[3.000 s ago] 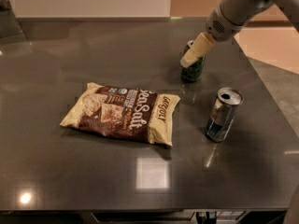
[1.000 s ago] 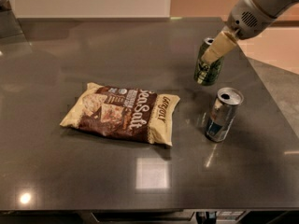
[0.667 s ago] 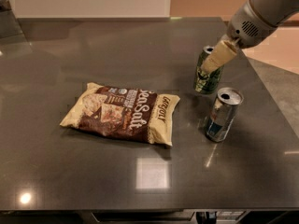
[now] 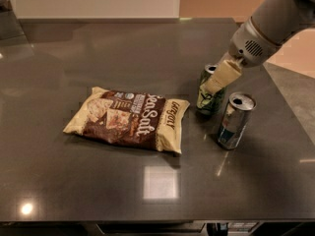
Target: Move green can near redbull can
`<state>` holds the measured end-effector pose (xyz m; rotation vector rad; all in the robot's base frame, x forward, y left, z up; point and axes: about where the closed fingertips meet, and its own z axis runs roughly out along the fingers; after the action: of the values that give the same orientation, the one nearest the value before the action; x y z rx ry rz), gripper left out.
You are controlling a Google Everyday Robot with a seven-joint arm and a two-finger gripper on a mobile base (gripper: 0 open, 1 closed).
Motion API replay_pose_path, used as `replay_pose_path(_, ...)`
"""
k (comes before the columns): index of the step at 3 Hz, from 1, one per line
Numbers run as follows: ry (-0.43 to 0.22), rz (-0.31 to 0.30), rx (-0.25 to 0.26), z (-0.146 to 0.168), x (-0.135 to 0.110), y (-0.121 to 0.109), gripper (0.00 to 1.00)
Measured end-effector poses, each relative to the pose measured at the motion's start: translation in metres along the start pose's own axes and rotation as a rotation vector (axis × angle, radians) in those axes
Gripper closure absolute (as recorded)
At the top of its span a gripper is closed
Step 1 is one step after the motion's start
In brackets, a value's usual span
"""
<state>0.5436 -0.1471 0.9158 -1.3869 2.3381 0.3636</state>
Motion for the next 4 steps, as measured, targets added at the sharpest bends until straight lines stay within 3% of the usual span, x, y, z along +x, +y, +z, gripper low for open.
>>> replay_pose_path(1, 0.005, -0.028, 0.0, 0.001, -0.001, 0.013, 0.81)
replay_pose_path(4, 0.015, -0.073, -0.02, 0.004, 0.003, 0.041, 0.11)
